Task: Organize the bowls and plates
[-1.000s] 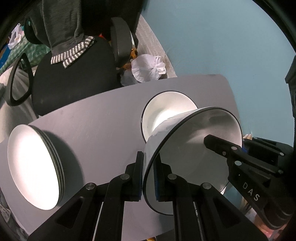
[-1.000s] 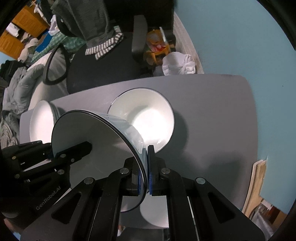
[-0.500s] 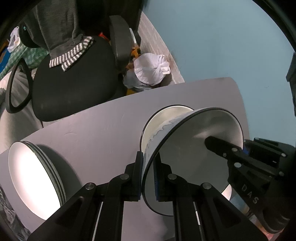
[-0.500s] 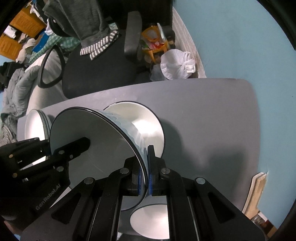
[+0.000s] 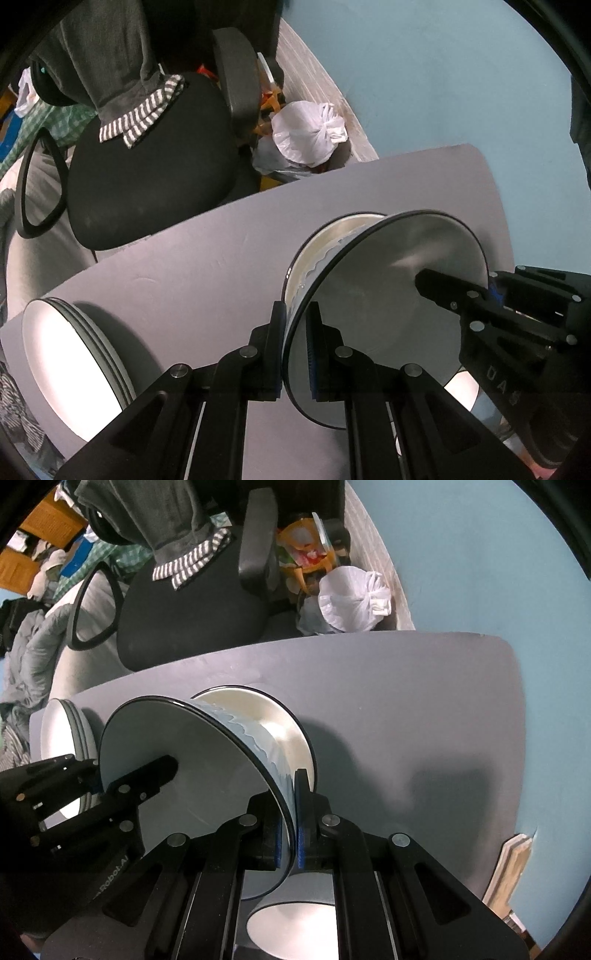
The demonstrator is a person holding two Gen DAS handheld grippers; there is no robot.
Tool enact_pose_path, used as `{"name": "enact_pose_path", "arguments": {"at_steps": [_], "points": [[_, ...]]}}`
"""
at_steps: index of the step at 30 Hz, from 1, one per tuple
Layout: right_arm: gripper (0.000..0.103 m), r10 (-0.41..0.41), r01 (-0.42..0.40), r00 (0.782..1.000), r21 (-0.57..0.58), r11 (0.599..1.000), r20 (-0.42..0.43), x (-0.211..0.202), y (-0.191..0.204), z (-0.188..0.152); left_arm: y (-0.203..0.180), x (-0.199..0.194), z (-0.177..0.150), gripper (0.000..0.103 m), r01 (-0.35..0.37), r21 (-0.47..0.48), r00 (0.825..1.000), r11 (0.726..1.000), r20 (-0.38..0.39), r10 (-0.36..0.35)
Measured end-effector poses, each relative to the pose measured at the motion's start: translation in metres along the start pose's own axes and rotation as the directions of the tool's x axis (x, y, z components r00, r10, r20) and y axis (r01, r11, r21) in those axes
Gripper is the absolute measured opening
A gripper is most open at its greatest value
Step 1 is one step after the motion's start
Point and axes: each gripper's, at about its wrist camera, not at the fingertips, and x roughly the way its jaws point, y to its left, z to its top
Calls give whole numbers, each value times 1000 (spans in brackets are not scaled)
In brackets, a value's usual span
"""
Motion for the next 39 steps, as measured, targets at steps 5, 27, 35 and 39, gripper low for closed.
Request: {"name": "enact_pose_path", "arguments": {"at_steps": [5,27,35,39], "points": [[8,-45,45,999,-3,999,7,-2,0,5,0,2,5,9,-14,13,1000,1000,-3,14],[36,-103,107,992,-48,993,67,-24,6,-3,12,-38,-8,55,-76,-13,992,997,97,77],[55,-99,105,985,-37,994,138,-50,9,-18,5,-67,-21,62,-63,2,984,998,164,61],[55,-92,97,982,-26,995,165,-63,10,-25,0,-85,-32,64,-52,7,978,999,202,50]]}}
